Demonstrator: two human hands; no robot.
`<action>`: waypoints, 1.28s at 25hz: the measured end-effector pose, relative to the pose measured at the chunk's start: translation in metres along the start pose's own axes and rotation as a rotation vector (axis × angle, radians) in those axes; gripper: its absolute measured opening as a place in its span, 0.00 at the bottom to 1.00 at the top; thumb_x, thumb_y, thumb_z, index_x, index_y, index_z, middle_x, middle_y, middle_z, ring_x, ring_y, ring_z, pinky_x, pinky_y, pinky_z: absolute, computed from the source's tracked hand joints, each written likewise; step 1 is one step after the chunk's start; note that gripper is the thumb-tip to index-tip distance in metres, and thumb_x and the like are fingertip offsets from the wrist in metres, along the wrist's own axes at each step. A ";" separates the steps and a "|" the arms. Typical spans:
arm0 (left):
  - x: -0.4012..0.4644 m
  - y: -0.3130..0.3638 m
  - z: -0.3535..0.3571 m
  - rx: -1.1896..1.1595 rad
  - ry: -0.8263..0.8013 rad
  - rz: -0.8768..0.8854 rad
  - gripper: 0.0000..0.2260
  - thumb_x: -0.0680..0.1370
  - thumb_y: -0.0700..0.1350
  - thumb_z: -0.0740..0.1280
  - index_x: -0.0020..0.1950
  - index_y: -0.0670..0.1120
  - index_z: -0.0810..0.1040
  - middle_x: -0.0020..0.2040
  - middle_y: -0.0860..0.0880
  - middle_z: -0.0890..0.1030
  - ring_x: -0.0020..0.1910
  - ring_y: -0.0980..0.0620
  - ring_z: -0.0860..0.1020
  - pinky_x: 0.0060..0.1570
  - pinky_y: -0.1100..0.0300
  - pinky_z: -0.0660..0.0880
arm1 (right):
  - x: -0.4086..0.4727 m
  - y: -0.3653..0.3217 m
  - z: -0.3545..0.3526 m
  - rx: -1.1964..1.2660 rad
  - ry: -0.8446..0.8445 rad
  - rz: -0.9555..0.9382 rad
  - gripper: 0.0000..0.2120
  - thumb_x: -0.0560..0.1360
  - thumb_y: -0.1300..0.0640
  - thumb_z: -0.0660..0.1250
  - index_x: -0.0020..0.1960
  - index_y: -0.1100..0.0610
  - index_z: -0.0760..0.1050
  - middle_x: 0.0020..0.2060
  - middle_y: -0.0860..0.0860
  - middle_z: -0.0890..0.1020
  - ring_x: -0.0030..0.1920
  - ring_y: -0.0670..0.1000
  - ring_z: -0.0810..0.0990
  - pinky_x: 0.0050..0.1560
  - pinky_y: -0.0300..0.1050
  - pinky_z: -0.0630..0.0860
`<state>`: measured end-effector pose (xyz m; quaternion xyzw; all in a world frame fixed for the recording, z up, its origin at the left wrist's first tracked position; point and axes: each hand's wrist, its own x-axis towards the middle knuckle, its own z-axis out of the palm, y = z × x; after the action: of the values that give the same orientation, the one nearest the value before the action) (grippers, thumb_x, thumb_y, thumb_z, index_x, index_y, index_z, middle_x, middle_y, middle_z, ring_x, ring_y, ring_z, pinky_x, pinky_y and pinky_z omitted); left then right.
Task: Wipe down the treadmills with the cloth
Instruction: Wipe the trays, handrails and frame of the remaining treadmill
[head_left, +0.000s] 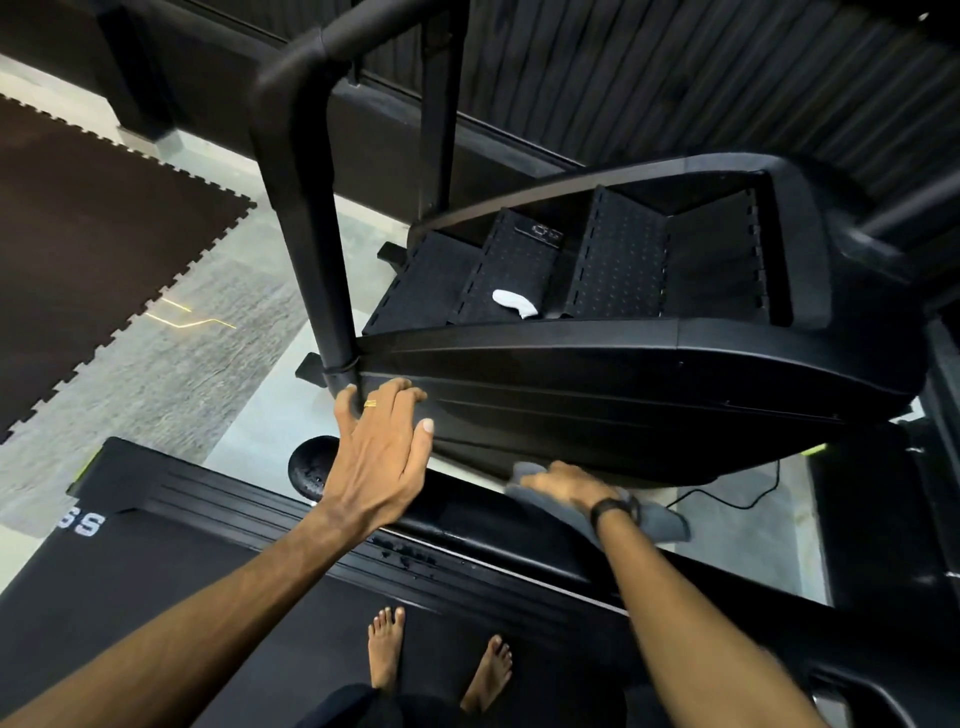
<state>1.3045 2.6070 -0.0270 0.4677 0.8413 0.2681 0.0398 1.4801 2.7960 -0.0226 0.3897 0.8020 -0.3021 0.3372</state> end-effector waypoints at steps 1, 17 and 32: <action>0.000 0.000 -0.001 0.005 -0.001 0.012 0.20 0.82 0.51 0.48 0.61 0.42 0.72 0.58 0.47 0.74 0.60 0.50 0.74 0.70 0.50 0.47 | 0.002 -0.020 0.006 0.014 0.079 -0.069 0.24 0.71 0.30 0.58 0.52 0.47 0.78 0.52 0.49 0.82 0.57 0.56 0.80 0.60 0.54 0.75; 0.000 -0.001 0.001 0.038 -0.002 0.048 0.20 0.82 0.51 0.47 0.59 0.42 0.73 0.58 0.46 0.75 0.61 0.46 0.75 0.70 0.45 0.51 | -0.010 -0.008 0.013 0.122 0.279 -0.057 0.20 0.74 0.36 0.57 0.49 0.48 0.79 0.49 0.47 0.83 0.50 0.51 0.80 0.55 0.52 0.77; -0.004 0.099 0.042 0.120 -0.041 0.199 0.19 0.81 0.51 0.49 0.59 0.43 0.75 0.62 0.45 0.75 0.62 0.45 0.76 0.71 0.40 0.50 | -0.041 0.071 0.003 0.056 0.244 -0.036 0.24 0.72 0.28 0.57 0.56 0.44 0.75 0.56 0.50 0.82 0.59 0.56 0.79 0.60 0.53 0.74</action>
<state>1.3955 2.6624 -0.0153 0.5559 0.8042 0.2102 0.0018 1.5589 2.8127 -0.0083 0.4181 0.8353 -0.2807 0.2208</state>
